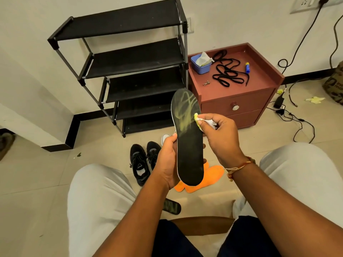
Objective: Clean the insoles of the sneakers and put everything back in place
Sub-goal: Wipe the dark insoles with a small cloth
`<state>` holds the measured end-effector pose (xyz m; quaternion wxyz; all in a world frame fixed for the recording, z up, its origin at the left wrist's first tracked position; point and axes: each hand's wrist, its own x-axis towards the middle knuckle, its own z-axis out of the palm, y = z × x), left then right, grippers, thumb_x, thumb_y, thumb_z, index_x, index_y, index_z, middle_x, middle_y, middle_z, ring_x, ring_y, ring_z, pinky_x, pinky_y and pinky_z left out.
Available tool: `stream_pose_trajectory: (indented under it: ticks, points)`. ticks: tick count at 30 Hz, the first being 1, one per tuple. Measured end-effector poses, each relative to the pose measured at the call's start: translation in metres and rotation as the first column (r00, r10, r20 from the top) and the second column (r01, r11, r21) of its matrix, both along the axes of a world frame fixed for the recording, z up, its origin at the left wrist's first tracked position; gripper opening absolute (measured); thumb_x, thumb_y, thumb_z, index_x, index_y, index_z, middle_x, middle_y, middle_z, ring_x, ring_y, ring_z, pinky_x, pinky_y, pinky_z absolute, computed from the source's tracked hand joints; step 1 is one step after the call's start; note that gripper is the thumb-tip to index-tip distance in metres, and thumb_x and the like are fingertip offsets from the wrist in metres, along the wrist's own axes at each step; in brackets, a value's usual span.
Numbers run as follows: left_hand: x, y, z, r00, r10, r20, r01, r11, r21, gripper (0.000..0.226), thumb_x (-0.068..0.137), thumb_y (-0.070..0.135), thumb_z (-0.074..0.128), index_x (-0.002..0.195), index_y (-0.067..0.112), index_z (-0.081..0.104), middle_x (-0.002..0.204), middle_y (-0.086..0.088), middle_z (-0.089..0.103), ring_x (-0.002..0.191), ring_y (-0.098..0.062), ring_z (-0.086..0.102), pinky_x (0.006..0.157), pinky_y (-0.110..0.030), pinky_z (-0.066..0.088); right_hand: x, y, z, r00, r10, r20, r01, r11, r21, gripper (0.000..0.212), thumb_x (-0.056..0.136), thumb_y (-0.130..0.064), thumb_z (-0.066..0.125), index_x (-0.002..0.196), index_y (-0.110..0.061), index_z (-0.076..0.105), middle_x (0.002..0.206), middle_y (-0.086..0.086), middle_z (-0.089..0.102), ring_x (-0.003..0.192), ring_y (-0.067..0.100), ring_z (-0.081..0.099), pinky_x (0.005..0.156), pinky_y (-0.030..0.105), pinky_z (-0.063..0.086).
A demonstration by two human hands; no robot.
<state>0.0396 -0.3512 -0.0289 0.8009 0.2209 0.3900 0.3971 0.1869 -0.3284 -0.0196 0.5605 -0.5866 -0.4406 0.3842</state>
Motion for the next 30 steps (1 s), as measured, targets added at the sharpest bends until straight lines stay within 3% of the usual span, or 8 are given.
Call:
stream_pose_trajectory:
  ticks: [4,8,10,15,18,23,26,30]
  points:
    - [0.001,0.001,0.005,0.997,0.059,0.053,-0.059,0.998,0.000,0.071,0.101,0.066,0.028,0.141,0.015,0.057,0.132,-0.016,0.064,0.112,-0.029,0.065,0.084,-0.044,0.057,-0.012,-0.006,-0.002,0.967,0.015,0.255,-0.034,0.997,0.068,0.014,0.092,-0.019,0.071,0.103,-0.024,0.077,0.101,-0.011,0.072,0.098,0.006,0.067,0.083,0.037,0.060]
    - [0.002,-0.001,0.006,0.994,0.079,0.071,-0.079,0.997,-0.002,0.064,0.104,0.058,0.030,0.136,0.012,0.061,0.127,-0.016,0.067,0.110,-0.027,0.068,0.080,-0.039,0.060,-0.019,-0.011,-0.002,0.881,-0.070,0.468,-0.047,0.971,0.234,0.015,0.092,-0.010,0.069,0.104,-0.017,0.077,0.103,-0.005,0.071,0.096,0.002,0.063,0.088,0.011,0.049]
    - [-0.001,0.000,0.005,0.994,0.092,0.059,-0.094,0.995,0.029,0.060,0.104,0.053,0.031,0.134,0.011,0.062,0.123,-0.015,0.068,0.109,-0.027,0.067,0.085,-0.040,0.058,-0.021,-0.013,-0.003,0.865,-0.068,0.497,-0.074,0.962,0.261,0.016,0.093,-0.008,0.068,0.103,-0.015,0.077,0.103,-0.003,0.071,0.095,0.002,0.062,0.088,0.008,0.046]
    - [-0.006,0.003,0.001,0.990,0.128,0.052,-0.132,0.989,0.067,0.060,0.100,0.049,0.030,0.128,0.008,0.064,0.113,-0.015,0.066,0.106,-0.028,0.059,0.096,-0.043,0.046,-0.025,-0.017,-0.008,0.750,-0.105,0.654,-0.123,0.948,0.294,0.017,0.092,-0.009,0.067,0.103,-0.019,0.077,0.100,-0.006,0.073,0.101,0.013,0.059,0.090,0.020,0.046]
    - [-0.007,0.004,0.002,0.986,0.149,0.080,-0.155,0.986,0.063,0.060,0.101,0.047,0.026,0.111,0.007,0.069,0.100,-0.013,0.072,0.097,-0.026,0.067,0.090,-0.038,0.052,-0.040,-0.029,-0.009,0.764,-0.025,0.644,-0.223,0.928,0.300,0.021,0.087,-0.004,0.068,0.098,-0.019,0.078,0.100,-0.006,0.073,0.098,0.009,0.063,0.091,0.029,0.051]
    - [-0.010,0.004,0.004,0.978,0.189,0.083,-0.192,0.981,0.032,0.068,0.101,0.052,0.026,0.125,0.002,0.064,0.118,-0.019,0.070,0.106,-0.028,0.070,0.090,-0.035,0.056,-0.051,-0.041,-0.006,0.760,0.051,0.648,-0.331,0.889,0.318,0.019,0.085,-0.003,0.071,0.096,-0.016,0.078,0.100,-0.006,0.075,0.096,0.011,0.067,0.089,0.029,0.052]
    - [-0.004,0.000,0.002,0.985,0.169,0.035,-0.172,0.981,0.092,0.057,0.102,0.051,0.029,0.117,0.010,0.067,0.100,-0.012,0.068,0.096,-0.025,0.063,0.084,-0.038,0.051,-0.034,-0.023,-0.002,0.712,-0.035,0.702,-0.274,0.906,0.323,0.018,0.087,-0.004,0.070,0.097,-0.016,0.077,0.100,-0.004,0.074,0.095,0.015,0.065,0.090,0.025,0.048]
    - [0.002,-0.004,0.005,0.995,0.094,0.030,-0.097,0.989,0.111,0.062,0.101,0.052,0.025,0.115,0.009,0.068,0.103,-0.019,0.061,0.083,-0.028,0.058,0.067,-0.040,0.046,-0.013,-0.004,0.001,0.740,-0.146,0.657,-0.080,0.950,0.301,0.012,0.093,-0.015,0.068,0.101,-0.016,0.077,0.102,-0.002,0.074,0.096,0.019,0.066,0.086,0.039,0.054]
